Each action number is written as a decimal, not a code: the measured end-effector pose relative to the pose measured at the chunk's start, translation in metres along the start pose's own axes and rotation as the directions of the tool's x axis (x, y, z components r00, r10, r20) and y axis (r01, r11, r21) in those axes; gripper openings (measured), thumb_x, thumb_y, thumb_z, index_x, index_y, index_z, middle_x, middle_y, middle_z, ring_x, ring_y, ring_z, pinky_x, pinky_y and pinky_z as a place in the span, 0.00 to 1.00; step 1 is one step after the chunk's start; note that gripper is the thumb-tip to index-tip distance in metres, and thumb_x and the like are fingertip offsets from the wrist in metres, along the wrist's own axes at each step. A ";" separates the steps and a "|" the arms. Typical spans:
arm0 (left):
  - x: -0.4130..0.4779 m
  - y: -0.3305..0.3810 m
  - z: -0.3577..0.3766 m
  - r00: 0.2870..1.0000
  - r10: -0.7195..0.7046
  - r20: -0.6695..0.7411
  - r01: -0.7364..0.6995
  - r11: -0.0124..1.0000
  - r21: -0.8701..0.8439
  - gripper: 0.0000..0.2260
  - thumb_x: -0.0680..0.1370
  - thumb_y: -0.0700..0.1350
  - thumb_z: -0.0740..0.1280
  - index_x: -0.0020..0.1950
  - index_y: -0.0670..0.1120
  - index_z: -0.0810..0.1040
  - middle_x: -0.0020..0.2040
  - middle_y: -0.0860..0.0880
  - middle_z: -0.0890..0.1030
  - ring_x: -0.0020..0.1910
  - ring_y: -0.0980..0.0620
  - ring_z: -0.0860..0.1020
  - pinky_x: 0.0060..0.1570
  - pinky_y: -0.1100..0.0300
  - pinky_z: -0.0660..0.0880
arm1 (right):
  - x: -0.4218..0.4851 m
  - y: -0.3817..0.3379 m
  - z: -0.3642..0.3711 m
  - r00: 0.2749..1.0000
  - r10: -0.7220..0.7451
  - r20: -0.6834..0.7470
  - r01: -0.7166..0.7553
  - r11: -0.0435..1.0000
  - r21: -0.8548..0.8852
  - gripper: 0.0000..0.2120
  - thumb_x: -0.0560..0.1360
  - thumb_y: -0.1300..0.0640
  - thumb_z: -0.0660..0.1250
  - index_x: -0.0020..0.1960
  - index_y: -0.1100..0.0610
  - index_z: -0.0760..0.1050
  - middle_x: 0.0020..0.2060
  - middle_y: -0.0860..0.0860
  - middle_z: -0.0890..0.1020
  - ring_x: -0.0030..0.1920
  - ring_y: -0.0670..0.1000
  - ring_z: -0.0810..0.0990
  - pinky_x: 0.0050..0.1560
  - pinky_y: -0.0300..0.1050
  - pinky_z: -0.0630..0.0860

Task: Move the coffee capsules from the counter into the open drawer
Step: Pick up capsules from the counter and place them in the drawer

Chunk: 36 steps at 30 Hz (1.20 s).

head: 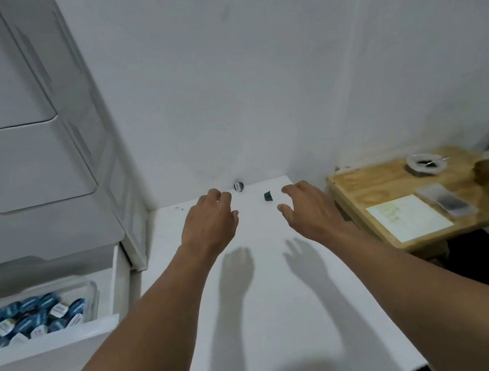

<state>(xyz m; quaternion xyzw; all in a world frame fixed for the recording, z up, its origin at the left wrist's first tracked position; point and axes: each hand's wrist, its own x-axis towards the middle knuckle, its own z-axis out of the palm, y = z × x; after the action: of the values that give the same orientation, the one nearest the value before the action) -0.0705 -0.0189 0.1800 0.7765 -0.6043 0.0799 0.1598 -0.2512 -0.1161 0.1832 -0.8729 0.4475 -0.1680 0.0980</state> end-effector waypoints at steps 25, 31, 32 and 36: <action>0.240 -0.067 0.244 0.956 -0.118 0.270 0.154 0.981 -0.117 0.15 0.79 0.46 0.62 0.63 0.42 0.71 0.59 0.45 0.73 0.55 0.44 0.73 0.46 0.54 0.72 | 0.257 0.111 0.193 0.964 0.057 0.258 -0.075 0.995 0.061 0.19 0.76 0.54 0.66 0.66 0.57 0.71 0.60 0.56 0.76 0.57 0.56 0.77 0.57 0.45 0.73; 0.282 -0.080 0.297 0.954 -0.129 0.269 0.173 0.974 -0.148 0.15 0.77 0.44 0.65 0.63 0.42 0.71 0.61 0.45 0.72 0.54 0.43 0.74 0.48 0.52 0.75 | 0.288 0.137 0.238 0.940 0.071 0.334 -0.100 0.992 0.071 0.21 0.76 0.55 0.65 0.68 0.56 0.69 0.62 0.55 0.74 0.57 0.56 0.77 0.56 0.43 0.72; 0.288 -0.082 0.304 0.956 -0.130 0.264 0.176 0.972 -0.156 0.15 0.77 0.43 0.65 0.62 0.42 0.71 0.61 0.45 0.72 0.53 0.43 0.74 0.48 0.50 0.76 | 0.292 0.141 0.244 0.938 0.068 0.339 -0.102 0.991 0.083 0.20 0.77 0.56 0.64 0.68 0.56 0.69 0.63 0.55 0.73 0.57 0.56 0.77 0.56 0.44 0.72; 0.302 -0.085 0.327 0.954 -0.144 0.264 0.194 0.965 -0.175 0.11 0.75 0.37 0.64 0.57 0.41 0.73 0.57 0.43 0.73 0.51 0.43 0.74 0.47 0.46 0.76 | 0.303 0.150 0.260 0.940 0.068 0.335 -0.109 0.988 0.107 0.16 0.78 0.57 0.62 0.64 0.59 0.72 0.60 0.55 0.74 0.55 0.56 0.77 0.56 0.45 0.73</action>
<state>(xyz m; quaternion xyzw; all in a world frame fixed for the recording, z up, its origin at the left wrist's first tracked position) 0.0668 -0.3887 -0.0428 0.8094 -0.5557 -0.0928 0.1656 -0.0997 -0.4442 -0.0435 -0.8599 0.4522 -0.0421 0.2330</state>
